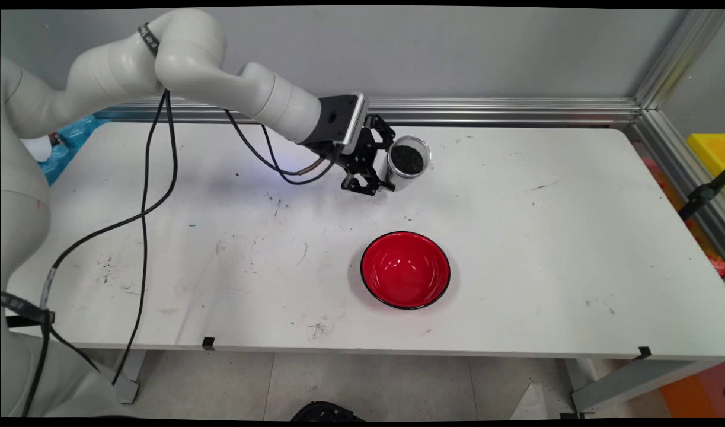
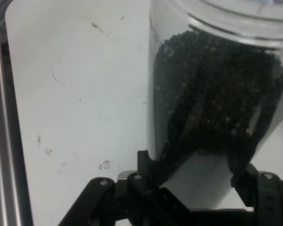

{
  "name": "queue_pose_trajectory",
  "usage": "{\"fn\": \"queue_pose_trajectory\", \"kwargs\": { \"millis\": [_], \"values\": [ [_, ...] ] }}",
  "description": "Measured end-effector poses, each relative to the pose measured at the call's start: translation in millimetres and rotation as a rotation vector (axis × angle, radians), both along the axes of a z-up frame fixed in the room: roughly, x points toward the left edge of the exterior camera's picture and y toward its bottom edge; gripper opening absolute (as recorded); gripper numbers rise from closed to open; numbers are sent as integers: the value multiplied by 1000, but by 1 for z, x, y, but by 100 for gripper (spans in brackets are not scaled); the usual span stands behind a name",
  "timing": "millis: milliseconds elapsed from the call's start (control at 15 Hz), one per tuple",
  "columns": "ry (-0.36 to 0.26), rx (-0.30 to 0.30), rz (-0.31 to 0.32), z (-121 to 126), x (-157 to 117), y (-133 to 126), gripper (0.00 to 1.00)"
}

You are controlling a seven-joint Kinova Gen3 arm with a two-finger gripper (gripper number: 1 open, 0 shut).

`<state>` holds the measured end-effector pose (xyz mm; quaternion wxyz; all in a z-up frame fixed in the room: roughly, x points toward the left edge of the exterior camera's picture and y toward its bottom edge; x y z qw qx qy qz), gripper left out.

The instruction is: Pour the black seasoning powder in the red bowl

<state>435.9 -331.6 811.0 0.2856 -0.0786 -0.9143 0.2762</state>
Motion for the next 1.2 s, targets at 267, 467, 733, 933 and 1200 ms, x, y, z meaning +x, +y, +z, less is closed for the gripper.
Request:
{"fn": "queue_pose_trajectory", "kwargs": {
  "millis": [267,467,733,933,1200],
  "values": [
    [-30,-51,-46,-4,-3,0,0],
    [-50,-85,-78,-6,-6,0,0],
    [-70,-129,-119,-7,-9,0,0],
    [-83,-160,-151,-6,-10,0,0],
    [-100,-199,-189,-7,-12,1,0]
  ]
}}
